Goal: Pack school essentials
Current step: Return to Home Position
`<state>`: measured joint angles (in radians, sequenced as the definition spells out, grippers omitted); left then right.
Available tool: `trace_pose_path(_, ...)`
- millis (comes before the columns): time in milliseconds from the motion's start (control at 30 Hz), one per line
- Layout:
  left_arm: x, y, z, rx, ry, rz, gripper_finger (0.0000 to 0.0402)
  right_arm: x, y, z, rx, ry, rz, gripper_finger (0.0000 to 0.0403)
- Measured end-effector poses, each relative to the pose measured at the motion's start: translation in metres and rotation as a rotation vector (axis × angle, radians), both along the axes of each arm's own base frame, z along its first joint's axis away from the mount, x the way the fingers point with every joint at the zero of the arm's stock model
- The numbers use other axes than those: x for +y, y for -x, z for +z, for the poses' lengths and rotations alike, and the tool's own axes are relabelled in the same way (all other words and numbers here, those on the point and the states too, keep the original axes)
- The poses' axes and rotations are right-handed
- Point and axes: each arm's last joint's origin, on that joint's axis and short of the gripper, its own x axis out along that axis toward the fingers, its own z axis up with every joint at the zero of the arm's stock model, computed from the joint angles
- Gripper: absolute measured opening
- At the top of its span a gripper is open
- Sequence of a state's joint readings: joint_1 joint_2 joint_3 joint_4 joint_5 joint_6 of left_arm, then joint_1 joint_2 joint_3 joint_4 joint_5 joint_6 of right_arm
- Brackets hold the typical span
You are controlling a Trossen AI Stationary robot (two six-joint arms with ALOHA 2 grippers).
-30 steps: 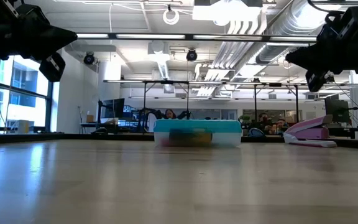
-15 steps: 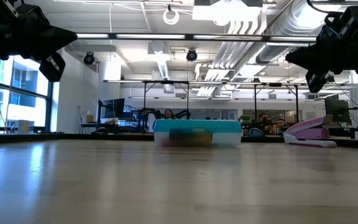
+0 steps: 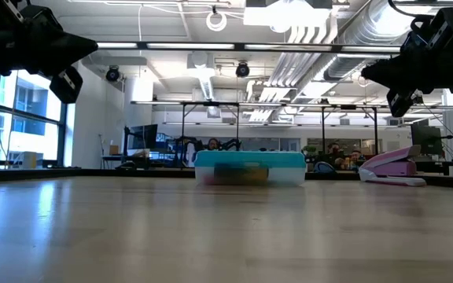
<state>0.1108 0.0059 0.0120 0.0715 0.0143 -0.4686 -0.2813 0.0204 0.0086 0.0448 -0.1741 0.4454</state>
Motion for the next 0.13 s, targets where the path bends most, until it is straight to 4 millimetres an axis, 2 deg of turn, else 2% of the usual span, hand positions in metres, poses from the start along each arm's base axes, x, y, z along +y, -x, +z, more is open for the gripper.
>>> trace_pose_path(133,0.0,0.0,0.0,0.0,0.0,0.0,0.0,0.0,0.0,0.0,0.0,0.0,0.0,0.0)
